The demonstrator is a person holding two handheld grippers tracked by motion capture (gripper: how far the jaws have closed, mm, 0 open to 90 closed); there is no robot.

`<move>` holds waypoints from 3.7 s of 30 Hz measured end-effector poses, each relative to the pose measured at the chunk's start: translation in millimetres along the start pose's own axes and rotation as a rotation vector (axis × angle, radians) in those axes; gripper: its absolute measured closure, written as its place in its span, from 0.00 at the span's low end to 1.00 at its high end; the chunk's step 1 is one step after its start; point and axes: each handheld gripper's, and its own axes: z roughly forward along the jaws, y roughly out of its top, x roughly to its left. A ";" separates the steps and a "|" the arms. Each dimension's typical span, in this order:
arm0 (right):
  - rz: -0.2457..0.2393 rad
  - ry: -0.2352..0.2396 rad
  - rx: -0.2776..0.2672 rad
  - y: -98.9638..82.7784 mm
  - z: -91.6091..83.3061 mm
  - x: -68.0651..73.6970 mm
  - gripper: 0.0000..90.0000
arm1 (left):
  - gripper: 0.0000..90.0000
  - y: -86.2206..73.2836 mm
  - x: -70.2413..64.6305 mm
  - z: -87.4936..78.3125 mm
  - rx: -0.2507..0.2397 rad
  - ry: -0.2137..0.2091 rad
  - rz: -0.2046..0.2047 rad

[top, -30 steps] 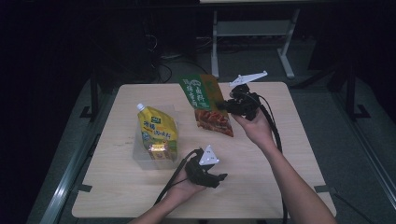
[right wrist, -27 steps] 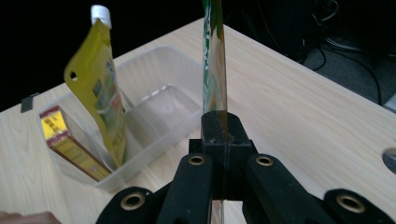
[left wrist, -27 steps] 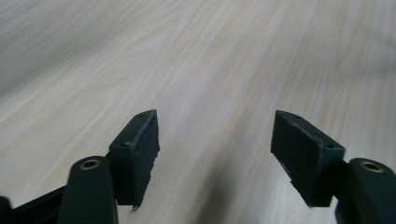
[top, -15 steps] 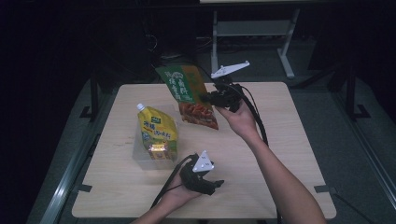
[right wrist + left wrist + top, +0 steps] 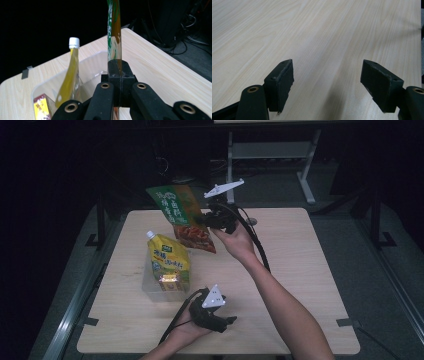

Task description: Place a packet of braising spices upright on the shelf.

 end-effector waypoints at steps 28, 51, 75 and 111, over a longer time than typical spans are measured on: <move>0.040 0.060 0.000 -6.9 71.0 7.2 1.00 | 0.28 -3.6 -0.8 -6.3 -0.026 0.005 -0.005; 0.147 0.054 -0.046 -43.0 97.8 -0.1 1.00 | 0.28 -4.7 -2.8 -4.4 -0.019 -0.001 0.000; 0.077 0.038 -0.009 -54.1 101.4 6.5 1.00 | 0.28 -3.1 -0.7 -5.6 -0.036 0.008 0.007; 0.038 0.006 0.004 -44.5 85.1 1.5 0.98 | 0.28 -1.0 -1.2 -7.4 -0.051 0.020 -0.002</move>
